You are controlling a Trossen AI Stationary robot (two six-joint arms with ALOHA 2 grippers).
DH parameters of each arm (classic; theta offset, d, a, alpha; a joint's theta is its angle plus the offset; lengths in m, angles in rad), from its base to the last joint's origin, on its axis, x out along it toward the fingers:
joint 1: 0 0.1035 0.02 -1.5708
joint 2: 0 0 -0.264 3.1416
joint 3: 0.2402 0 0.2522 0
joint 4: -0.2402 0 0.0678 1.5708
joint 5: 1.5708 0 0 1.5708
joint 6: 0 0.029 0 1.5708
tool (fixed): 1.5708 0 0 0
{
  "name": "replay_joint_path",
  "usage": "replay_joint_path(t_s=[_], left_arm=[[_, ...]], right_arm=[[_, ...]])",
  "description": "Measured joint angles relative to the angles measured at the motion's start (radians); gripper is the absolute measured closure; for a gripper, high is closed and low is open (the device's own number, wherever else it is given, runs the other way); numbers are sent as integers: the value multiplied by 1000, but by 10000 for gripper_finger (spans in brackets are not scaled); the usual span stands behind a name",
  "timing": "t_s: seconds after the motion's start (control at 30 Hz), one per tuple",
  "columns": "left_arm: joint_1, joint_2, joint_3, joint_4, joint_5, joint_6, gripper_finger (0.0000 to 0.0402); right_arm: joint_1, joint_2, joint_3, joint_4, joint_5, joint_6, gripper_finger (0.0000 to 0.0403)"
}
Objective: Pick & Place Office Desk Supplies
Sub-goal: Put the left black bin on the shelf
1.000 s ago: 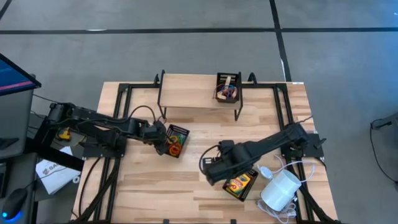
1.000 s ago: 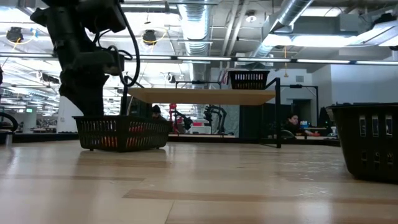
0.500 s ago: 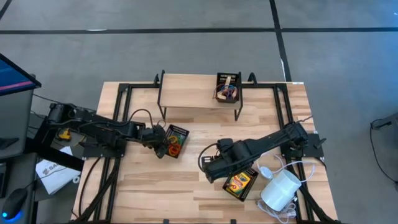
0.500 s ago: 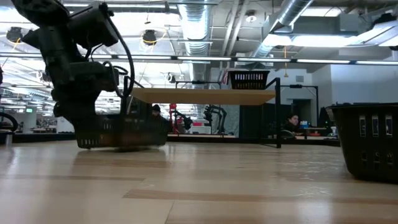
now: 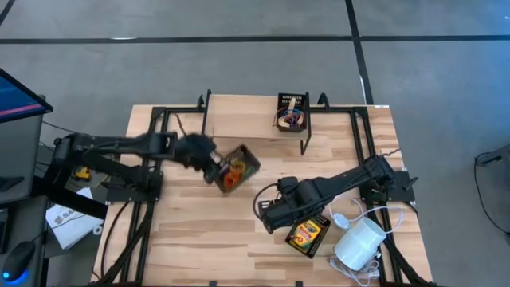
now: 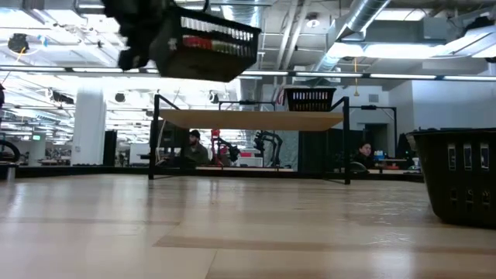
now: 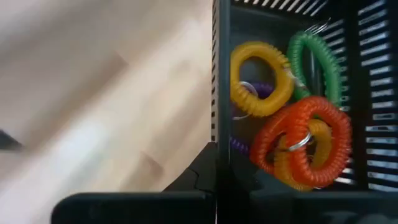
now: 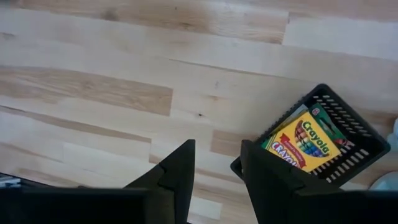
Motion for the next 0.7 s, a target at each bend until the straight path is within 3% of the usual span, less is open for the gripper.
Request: replay_joint_path(t_s=[0.3,0.57,0.7], left_arm=[[359,147,241,-199,7,18,401],[498,251,332,-215,-54,-59,401],[501,317,332,-278,-100,-126,401]], right_arm=[[-112,0,30,0,-29,-277,276],[-225,0,81,1,-29,-613,276],[-242,0,94,0,-30,-728,276]])
